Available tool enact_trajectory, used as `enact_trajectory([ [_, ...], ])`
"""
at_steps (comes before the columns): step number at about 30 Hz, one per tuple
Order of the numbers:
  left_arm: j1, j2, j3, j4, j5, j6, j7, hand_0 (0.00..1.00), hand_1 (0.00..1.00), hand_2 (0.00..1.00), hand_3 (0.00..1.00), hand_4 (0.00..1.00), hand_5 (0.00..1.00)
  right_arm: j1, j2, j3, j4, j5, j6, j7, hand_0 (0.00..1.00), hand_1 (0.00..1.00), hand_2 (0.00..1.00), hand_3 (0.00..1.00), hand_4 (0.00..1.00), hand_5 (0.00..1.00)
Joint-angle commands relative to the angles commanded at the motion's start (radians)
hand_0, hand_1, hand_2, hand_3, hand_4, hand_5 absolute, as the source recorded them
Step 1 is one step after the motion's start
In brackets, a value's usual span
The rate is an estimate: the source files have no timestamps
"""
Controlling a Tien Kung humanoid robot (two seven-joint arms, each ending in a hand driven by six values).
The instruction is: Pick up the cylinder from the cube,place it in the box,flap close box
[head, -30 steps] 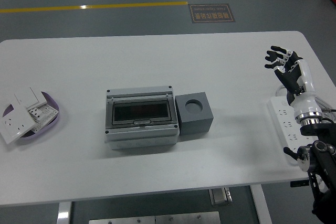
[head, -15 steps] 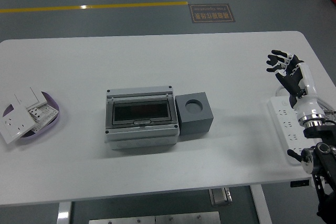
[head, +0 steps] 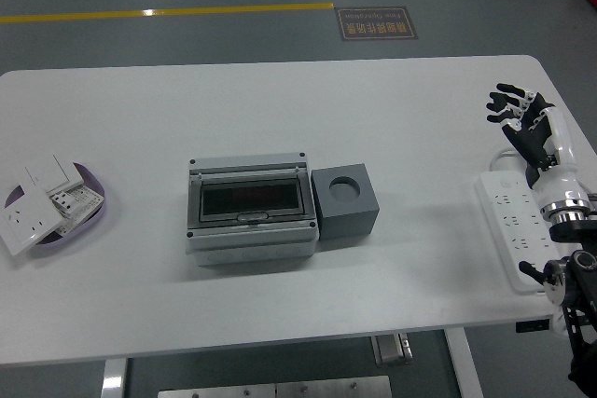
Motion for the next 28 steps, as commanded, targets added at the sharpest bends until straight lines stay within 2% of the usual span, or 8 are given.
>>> enact_trajectory([
  [18,0.004,-0.014,0.013,0.000,-0.007,-0.003,-0.011,0.639,0.673,0.662,0.708,0.756,0.316,0.003,-0.005,0.008,0.003,0.007,0.006,0.005,0.624,0.637,0.647,0.652,0.730,0.391],
  [28,0.008,-0.015,-0.003,0.000,0.003,-0.003,-0.005,0.639,0.673,0.662,0.708,0.756,0.315,0.002,-0.008,0.005,0.003,0.012,0.009,0.010,0.625,0.636,0.646,0.652,0.728,0.392],
])
